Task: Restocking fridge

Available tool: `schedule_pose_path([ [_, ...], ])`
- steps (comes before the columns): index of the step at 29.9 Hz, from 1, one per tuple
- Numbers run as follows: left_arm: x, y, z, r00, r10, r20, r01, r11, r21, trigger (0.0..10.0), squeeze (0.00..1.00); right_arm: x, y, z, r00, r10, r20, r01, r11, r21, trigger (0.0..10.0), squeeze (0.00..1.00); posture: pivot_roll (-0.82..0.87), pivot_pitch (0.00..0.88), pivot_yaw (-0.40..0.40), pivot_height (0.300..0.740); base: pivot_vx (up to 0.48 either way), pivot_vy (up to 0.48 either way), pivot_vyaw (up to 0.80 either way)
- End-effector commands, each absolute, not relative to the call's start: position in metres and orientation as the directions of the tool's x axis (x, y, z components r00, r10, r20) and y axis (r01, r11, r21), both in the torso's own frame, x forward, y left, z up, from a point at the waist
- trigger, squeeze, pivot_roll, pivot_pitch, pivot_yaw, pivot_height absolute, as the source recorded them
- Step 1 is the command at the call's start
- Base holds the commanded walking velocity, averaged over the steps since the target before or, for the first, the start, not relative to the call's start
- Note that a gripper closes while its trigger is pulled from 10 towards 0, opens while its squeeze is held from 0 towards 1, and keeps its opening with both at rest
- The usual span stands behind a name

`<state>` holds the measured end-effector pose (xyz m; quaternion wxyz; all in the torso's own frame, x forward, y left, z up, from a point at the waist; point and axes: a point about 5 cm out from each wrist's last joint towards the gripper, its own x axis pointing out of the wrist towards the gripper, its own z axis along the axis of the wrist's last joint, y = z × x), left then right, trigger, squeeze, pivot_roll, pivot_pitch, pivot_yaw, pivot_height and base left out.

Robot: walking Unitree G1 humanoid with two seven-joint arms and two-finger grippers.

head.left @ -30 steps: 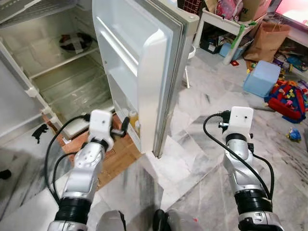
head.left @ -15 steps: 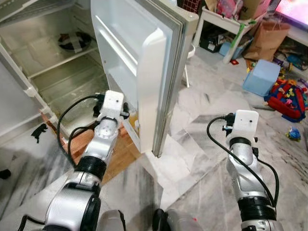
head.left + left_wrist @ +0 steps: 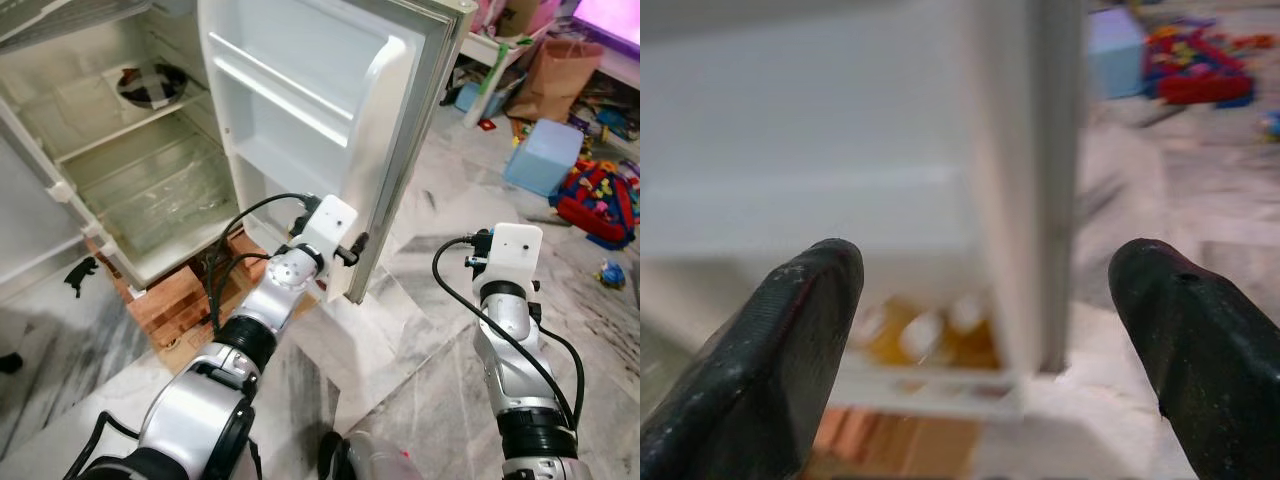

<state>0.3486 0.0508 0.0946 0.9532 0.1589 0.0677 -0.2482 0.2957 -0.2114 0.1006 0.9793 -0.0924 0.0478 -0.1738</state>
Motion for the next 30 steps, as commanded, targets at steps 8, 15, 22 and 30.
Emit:
schedule_pose_path([
  [8,0.328,0.161,0.091,0.991,-0.094,-0.09,0.116,0.952,0.284,10.0,0.0,0.298,-0.206,0.103,0.945,-0.321,-0.06,0.308,0.936,-0.171,10.0,0.0,0.04,0.162,-0.068,0.74,0.0,0.0,0.0],
  [15,0.285,0.201,0.088,1.0,0.013,-0.023,-0.008,0.983,0.182,10.0,0.0,0.308,-0.175,0.109,0.992,-0.117,-0.047,0.118,0.993,0.01,10.0,0.0,0.07,0.166,-0.08,0.74,0.0,0.0,0.0],
  [22,0.256,0.214,0.082,0.992,0.114,-0.044,-0.105,0.98,0.172,10.0,0.0,0.312,-0.144,0.124,0.996,0.075,0.04,-0.077,0.996,0.049,10.0,0.0,0.08,0.155,-0.089,0.74,0.0,0.0,0.0],
  [30,0.251,0.213,0.083,0.992,0.112,-0.054,-0.102,0.981,0.164,10.0,0.0,0.315,-0.14,0.125,0.994,0.096,0.059,-0.1,0.993,0.064,10.0,0.0,0.07,0.147,-0.085,0.74,0.096,0.0,0.0],
])
